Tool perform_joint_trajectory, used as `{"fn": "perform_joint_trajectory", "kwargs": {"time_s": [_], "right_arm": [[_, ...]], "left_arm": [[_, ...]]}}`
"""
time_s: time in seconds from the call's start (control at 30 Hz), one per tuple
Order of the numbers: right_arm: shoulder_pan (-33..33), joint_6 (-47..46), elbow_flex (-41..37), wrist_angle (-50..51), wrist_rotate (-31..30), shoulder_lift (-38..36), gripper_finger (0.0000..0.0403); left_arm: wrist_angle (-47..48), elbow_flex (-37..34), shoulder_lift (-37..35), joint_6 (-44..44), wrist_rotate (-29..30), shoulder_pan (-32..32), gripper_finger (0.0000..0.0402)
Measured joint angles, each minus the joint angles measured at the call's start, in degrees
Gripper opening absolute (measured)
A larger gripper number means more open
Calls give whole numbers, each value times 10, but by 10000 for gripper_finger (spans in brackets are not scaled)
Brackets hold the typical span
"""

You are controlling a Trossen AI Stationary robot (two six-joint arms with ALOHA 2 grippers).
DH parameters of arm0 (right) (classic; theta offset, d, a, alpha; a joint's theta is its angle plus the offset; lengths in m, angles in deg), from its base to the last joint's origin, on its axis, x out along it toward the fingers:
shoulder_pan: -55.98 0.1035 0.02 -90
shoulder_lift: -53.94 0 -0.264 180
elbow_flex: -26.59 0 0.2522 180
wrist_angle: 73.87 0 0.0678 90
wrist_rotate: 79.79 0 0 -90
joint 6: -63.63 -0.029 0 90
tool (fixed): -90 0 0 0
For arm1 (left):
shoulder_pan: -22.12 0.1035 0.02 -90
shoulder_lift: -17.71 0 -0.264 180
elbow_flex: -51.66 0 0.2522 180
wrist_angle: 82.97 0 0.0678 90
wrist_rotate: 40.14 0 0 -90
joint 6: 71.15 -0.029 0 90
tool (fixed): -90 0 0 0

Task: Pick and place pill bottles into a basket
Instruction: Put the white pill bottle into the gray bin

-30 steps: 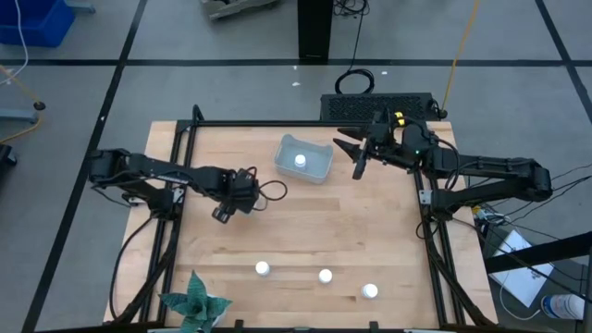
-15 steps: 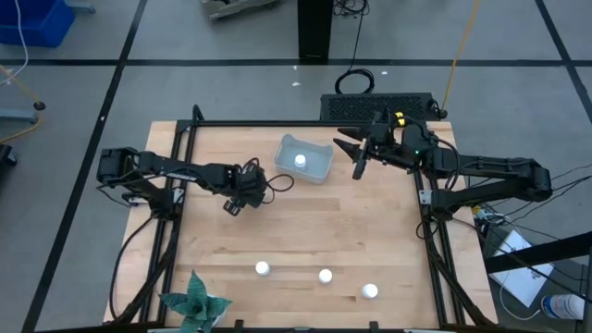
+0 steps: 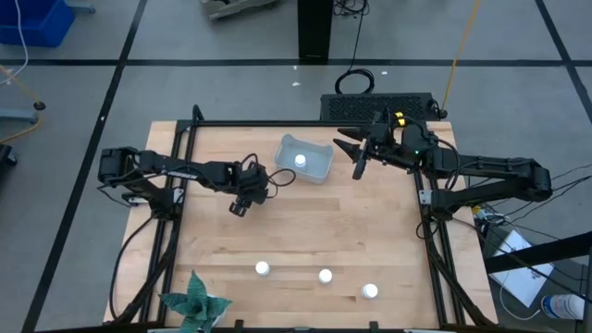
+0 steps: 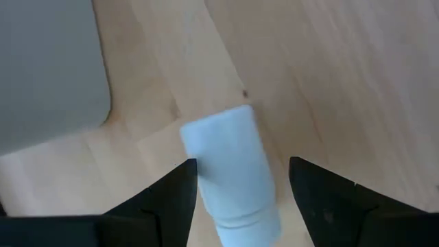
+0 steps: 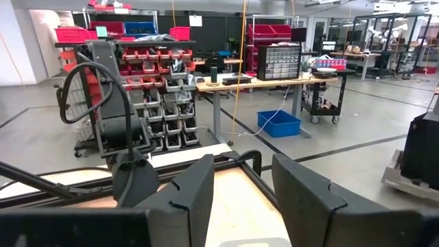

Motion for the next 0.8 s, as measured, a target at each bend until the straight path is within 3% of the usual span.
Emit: {"fn": "perform_joint_trajectory", "kwargs": {"time_s": [0.3,0.5,0.7,0.8], "right_arm": [[0,-1,0,-1,1,0,139],[0,-1,0,0,1,0,139],[0,-1,0,6,1,0,139],[0,-1,0,7,1,0,139]], "left_arm": [[-4,0,16,68,-67,23,234],[-8,0,45,74,-77,28,231],[-32,1,58,71,-80,28,166],[-36,0,52,71,-78,28,166]]}}
